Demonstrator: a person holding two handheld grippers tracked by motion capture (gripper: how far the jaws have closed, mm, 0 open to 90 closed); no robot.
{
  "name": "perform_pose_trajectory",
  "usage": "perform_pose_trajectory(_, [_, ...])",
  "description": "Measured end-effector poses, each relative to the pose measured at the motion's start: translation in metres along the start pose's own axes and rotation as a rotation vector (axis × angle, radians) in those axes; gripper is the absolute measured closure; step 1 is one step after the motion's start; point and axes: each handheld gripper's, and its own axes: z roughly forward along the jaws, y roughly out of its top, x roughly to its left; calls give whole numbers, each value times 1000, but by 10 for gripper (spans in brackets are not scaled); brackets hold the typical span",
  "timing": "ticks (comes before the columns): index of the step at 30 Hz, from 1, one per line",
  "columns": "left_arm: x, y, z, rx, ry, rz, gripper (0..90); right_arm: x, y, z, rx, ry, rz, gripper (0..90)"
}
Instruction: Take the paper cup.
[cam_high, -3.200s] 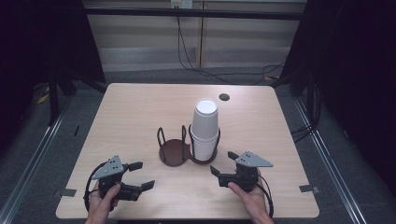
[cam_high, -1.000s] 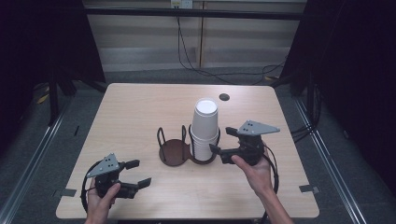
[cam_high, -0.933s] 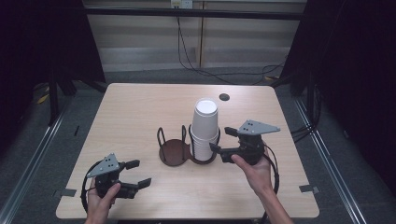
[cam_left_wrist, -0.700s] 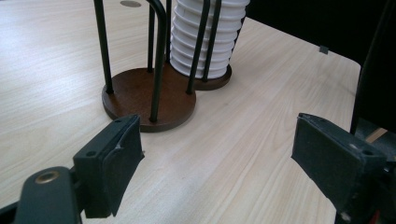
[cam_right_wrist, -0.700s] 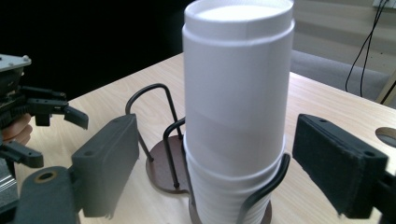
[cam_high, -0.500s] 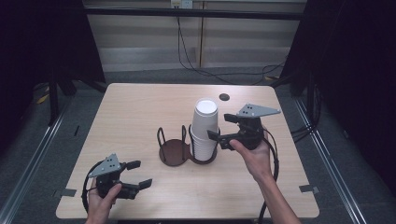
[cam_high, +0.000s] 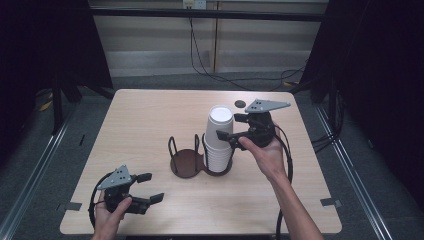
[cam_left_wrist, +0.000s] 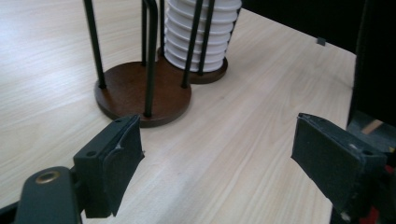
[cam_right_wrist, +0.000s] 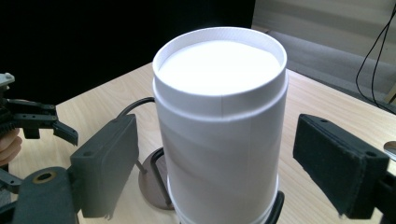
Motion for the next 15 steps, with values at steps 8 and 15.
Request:
perform_pose_trajectory(8, [0,0,1,10,-2,-2,159,-5,7,14,60,22,-7,141])
perform_pose_trajectory(15, [1,0,1,7,-6,-10,159,-7,12,23,84,24,-10,141])
